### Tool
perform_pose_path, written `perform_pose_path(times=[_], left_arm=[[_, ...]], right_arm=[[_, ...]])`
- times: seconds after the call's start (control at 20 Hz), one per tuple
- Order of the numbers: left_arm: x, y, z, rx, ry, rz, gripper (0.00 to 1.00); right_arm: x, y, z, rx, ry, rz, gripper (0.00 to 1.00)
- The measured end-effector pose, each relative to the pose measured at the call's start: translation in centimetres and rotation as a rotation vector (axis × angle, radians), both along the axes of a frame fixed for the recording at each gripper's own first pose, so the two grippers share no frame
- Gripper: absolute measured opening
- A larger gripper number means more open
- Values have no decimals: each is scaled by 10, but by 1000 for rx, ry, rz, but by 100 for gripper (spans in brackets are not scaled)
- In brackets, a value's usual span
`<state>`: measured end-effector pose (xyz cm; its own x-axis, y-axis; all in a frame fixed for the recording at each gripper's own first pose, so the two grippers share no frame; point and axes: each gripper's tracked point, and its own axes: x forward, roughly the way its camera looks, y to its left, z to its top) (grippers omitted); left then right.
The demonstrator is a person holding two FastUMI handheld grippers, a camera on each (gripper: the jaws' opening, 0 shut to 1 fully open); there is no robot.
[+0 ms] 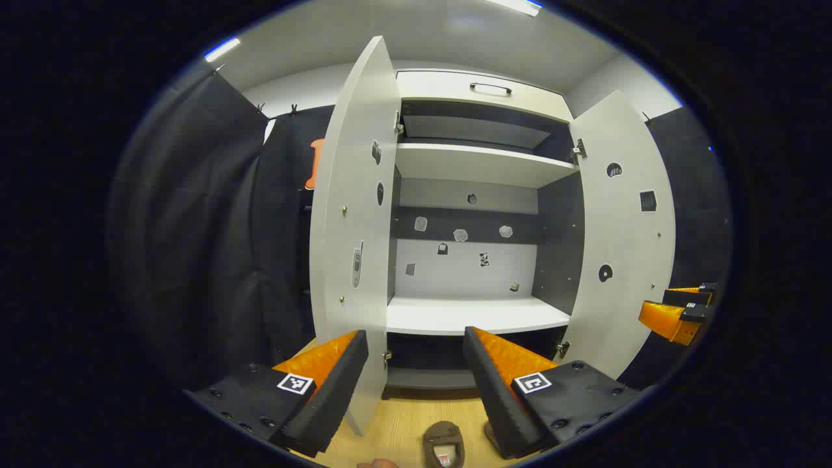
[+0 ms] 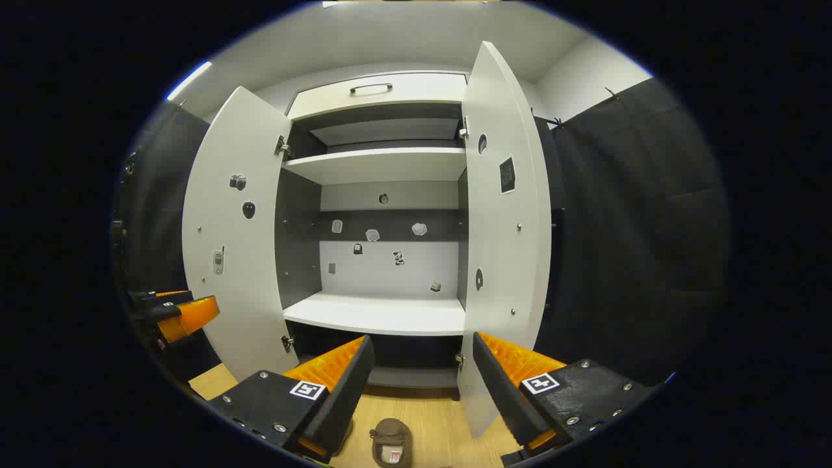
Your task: Grab one shoe with the right hand and put it into the shoe cabinet, grab the other shoe with the left hand and put it into the shoe cabinet; then close the right door with the right hand and the left door with the left hand.
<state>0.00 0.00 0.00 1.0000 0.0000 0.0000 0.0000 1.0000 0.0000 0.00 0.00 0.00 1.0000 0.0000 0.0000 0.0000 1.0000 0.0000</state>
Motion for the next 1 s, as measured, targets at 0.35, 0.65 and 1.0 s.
perform_pose_path(times=[0.35,0.65,1.0], left_arm=[[5,8,-7,-15,14,22,96],[8,8,-5,-1,5,20,96],[13,5,-13,-2,20,9,97]], right_arm=[[7,4,-12,-13,26,-4,94],[11,4,-13,-5,29,-3,94],[16,1,-54,-43,93,-27,94]])
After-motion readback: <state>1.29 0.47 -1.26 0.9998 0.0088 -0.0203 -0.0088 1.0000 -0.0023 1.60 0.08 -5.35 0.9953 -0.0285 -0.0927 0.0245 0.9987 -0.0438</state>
